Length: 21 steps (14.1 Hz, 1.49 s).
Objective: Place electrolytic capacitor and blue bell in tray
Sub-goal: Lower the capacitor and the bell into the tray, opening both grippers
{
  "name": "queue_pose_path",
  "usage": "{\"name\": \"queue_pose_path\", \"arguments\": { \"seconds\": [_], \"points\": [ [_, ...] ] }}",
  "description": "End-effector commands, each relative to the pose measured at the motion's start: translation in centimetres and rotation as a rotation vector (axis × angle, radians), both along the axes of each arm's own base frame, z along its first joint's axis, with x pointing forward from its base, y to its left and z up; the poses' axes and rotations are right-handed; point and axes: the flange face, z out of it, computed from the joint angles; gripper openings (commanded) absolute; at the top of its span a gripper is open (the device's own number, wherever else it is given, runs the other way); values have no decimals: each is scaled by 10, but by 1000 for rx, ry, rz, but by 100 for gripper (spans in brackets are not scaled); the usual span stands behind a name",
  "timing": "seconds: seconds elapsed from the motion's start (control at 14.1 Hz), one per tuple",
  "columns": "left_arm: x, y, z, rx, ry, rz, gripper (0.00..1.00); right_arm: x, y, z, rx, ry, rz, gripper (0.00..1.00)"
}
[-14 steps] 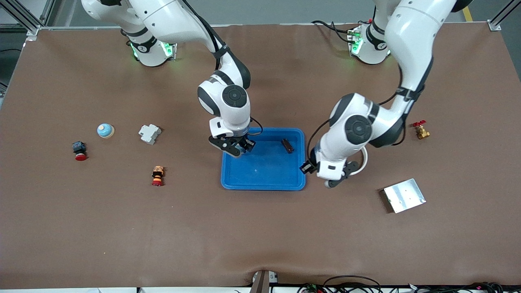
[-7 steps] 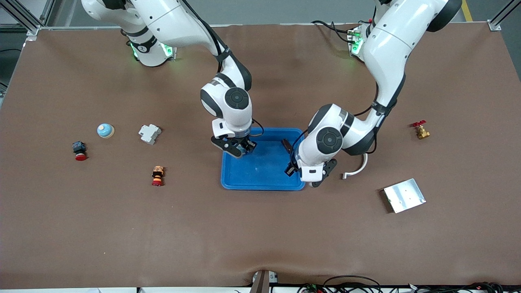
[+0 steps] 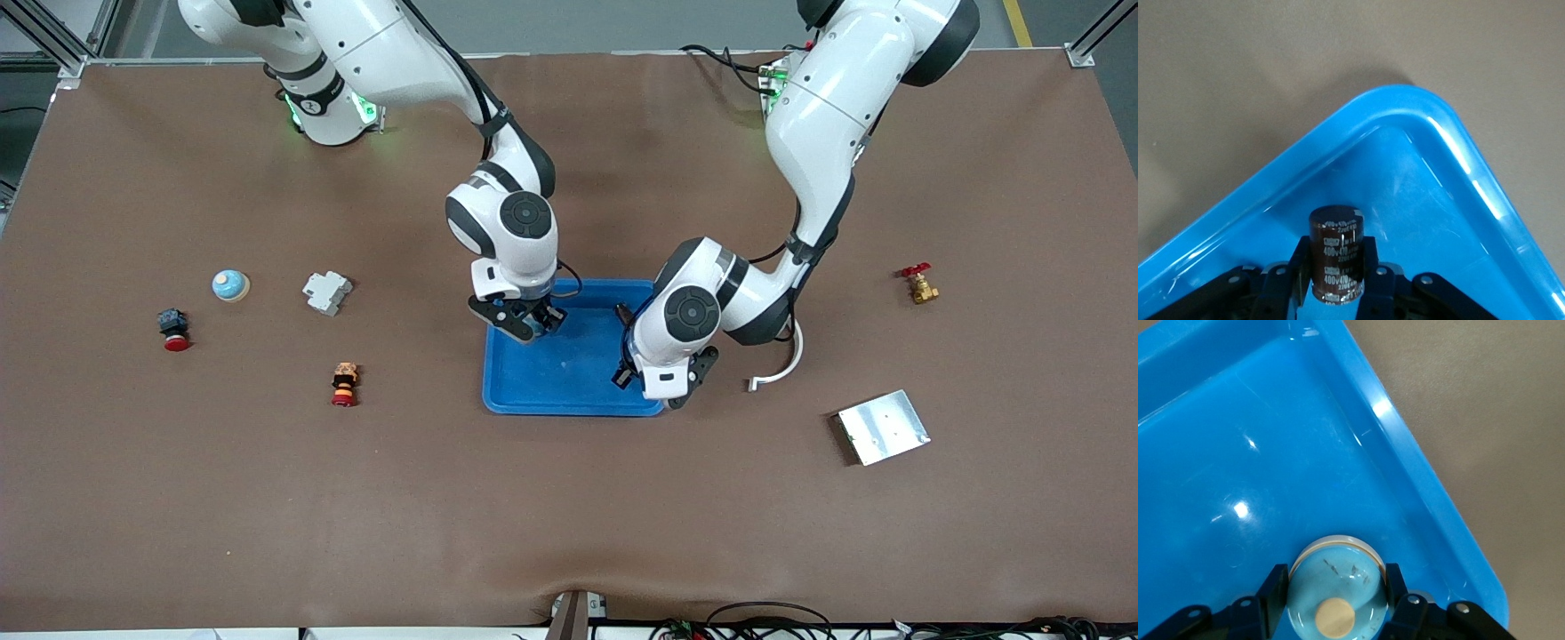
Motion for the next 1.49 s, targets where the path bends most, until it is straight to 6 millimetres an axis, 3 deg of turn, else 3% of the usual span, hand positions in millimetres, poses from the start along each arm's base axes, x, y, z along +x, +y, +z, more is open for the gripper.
{"name": "queue_pose_path", "arguments": {
  "seconds": [0.0,0.14,0.21,0.28,0.5,0.57,0.64,0.71,0.78,0.99,1.2,1.41],
  "points": [
    [5,-3,-4,-2,-14,21,6,-2,15,-5,-4,-16,-6,0],
    [5,-3,-4,-1,-15,20,7,-2,18,-7,-2,-20,-24,0],
    [5,-3,-4,2,-18,14,13,-3,19,-10,-4,-17,-22,0],
    [5,-3,-4,4,-19,12,24,-4,20,-11,-4,-16,-25,0],
    [8,-3,1,5,-36,-2,86,-4,20,-10,-3,-17,-23,0],
    [8,-3,3,8,-45,-8,100,-4,20,-11,-5,-17,-22,0],
    [9,-4,7,5,-49,-3,100,-4,20,-11,-5,-17,-22,0],
    [10,-5,15,2,-57,0,100,-4,20,-11,-6,-18,-21,17],
    [11,-5,23,-3,-65,1,100,-4,20,-11,-6,-18,-23,68],
    [23,6,49,-20,-91,26,100,-3,20,-10,-8,-23,-17,100],
    [43,35,83,-25,-119,66,100,-5,23,-7,-6,-27,-12,100],
    [56,68,135,-23,-145,82,100,1,25,2,-1,-35,-12,100]
  ]
}}
